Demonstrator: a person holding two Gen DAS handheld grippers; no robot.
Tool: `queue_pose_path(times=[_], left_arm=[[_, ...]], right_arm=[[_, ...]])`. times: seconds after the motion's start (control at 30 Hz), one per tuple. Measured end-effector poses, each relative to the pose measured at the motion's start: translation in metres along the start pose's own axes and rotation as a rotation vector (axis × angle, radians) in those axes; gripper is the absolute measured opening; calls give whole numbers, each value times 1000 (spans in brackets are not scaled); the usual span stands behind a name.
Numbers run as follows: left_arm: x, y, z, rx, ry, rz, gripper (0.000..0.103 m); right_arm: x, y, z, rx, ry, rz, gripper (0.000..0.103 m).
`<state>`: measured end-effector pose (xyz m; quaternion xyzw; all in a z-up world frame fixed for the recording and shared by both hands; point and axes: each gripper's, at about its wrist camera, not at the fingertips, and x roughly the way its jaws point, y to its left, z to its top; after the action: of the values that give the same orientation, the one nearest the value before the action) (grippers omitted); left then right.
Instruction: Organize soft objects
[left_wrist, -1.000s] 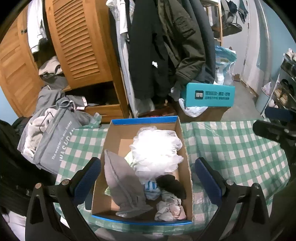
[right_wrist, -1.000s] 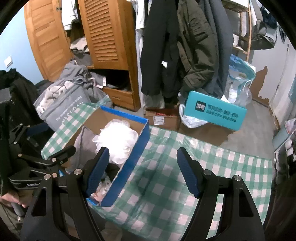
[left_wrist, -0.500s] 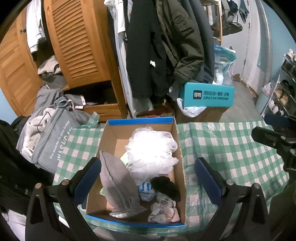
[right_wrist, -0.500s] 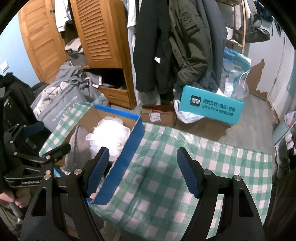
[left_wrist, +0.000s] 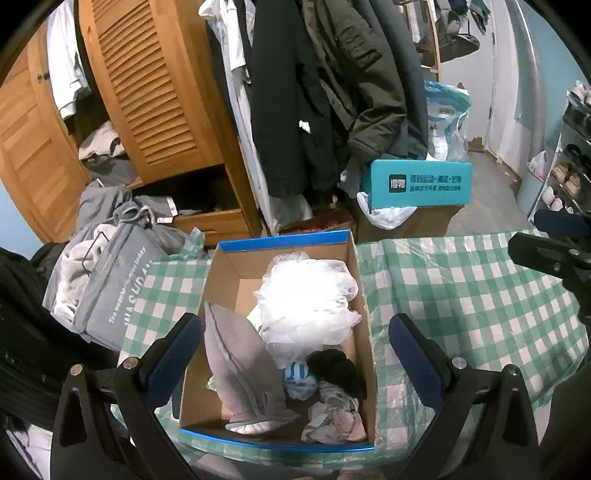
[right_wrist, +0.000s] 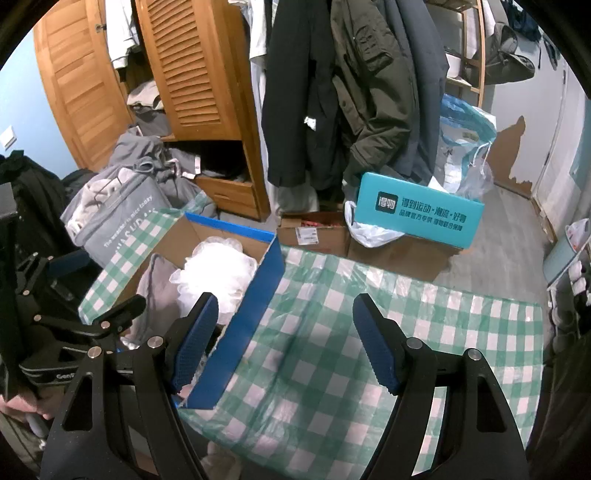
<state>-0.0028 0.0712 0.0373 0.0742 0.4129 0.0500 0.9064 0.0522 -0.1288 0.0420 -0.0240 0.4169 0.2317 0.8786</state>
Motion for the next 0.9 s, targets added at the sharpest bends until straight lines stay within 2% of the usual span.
queue_pose_path(times=[0.9], left_arm=[[-2, 2, 3, -12, 11, -20, 102]], right_arm=[[-1, -1, 1, 2, 2, -1, 75]])
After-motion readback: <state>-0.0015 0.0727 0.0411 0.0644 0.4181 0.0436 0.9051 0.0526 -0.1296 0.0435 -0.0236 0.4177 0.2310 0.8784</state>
